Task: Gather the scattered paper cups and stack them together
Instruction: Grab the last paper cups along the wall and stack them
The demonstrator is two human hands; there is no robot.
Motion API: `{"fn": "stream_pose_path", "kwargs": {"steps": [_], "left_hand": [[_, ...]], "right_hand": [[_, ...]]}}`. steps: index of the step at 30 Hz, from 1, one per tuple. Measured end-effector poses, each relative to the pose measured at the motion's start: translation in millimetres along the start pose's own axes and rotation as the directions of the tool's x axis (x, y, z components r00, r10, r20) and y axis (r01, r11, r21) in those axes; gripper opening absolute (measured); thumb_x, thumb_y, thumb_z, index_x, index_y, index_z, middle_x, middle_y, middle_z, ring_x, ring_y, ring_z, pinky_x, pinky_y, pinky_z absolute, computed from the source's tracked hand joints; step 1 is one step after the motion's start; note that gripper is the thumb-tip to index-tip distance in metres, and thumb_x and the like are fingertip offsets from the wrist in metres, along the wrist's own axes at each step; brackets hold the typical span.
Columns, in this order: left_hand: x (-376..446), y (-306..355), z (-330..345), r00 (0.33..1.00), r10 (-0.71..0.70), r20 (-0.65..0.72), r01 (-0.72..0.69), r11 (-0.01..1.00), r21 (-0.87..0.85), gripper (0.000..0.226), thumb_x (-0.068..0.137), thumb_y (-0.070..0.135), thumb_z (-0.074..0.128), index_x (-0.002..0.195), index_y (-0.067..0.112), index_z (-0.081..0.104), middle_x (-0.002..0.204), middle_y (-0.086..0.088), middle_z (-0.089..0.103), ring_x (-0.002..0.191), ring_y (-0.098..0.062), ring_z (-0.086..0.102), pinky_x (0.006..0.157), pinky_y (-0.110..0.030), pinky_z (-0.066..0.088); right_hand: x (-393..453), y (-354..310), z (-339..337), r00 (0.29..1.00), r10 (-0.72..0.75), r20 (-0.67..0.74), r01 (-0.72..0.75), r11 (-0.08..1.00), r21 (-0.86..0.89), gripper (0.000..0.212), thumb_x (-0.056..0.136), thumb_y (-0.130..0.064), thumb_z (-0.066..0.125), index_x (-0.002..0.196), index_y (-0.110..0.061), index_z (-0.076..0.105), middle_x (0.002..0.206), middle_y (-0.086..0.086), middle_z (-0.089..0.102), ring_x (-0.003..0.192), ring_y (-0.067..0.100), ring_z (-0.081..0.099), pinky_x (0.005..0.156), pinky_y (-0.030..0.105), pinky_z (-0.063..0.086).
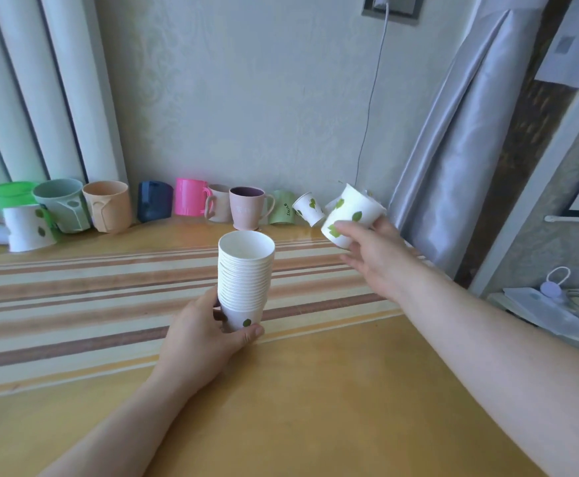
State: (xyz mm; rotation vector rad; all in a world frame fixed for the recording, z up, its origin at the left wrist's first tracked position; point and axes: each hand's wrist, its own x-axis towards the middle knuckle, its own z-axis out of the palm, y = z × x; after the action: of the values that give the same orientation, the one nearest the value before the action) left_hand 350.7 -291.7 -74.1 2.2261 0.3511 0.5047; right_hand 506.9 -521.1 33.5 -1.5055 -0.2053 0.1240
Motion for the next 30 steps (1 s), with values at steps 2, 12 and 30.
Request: {"fn": "stream_pose_path", "kwargs": {"steps": [2, 12, 30], "left_hand": [[1, -3, -3, 0.999, -0.033, -0.030, 0.034, 0.999, 0.011, 0.051, 0.071, 0.050, 0.095, 0.109, 0.035, 0.065, 0.098, 0.019, 0.072, 0.092, 0.002, 0.064, 0.069, -0.025, 0.049], [1, -2, -8, 0.996, -0.061, -0.063, 0.062, 0.998, 0.011, 0.052, 0.071, 0.050, 0.095, 0.110, 0.032, 0.066, 0.097, 0.016, 0.073, 0.092, -0.005, 0.066, 0.078, -0.036, 0.057], [14, -26, -36, 0.968, -0.094, -0.232, 0.111, 0.992, 0.061, 0.050, 0.071, 0.046, 0.094, 0.112, 0.042, 0.066, 0.097, 0.020, 0.073, 0.097, -0.009, 0.067, 0.069, -0.028, 0.047]], "right_hand": [[-14, -21, 37, 0.988, -0.054, 0.146, 0.039, 0.994, 0.102, 0.027, 0.095, -0.013, 0.076, 0.117, -0.026, 0.067, 0.114, -0.007, 0.077, 0.106, 0.018, 0.072, 0.095, 0.041, 0.054], [-39, -9, 119, 0.932, -0.133, 0.338, 0.195, 0.968, -0.157, 0.056, 0.082, -0.007, 0.090, 0.129, -0.019, 0.062, 0.122, -0.002, 0.074, 0.103, 0.011, 0.074, 0.086, 0.033, 0.060], [46, 85, 42, 0.940, 0.002, 0.340, 0.235, 0.719, -0.654, 0.067, 0.086, -0.023, 0.083, 0.144, -0.042, 0.056, 0.138, -0.009, 0.058, 0.123, 0.006, 0.059, 0.081, 0.022, 0.054]]}}
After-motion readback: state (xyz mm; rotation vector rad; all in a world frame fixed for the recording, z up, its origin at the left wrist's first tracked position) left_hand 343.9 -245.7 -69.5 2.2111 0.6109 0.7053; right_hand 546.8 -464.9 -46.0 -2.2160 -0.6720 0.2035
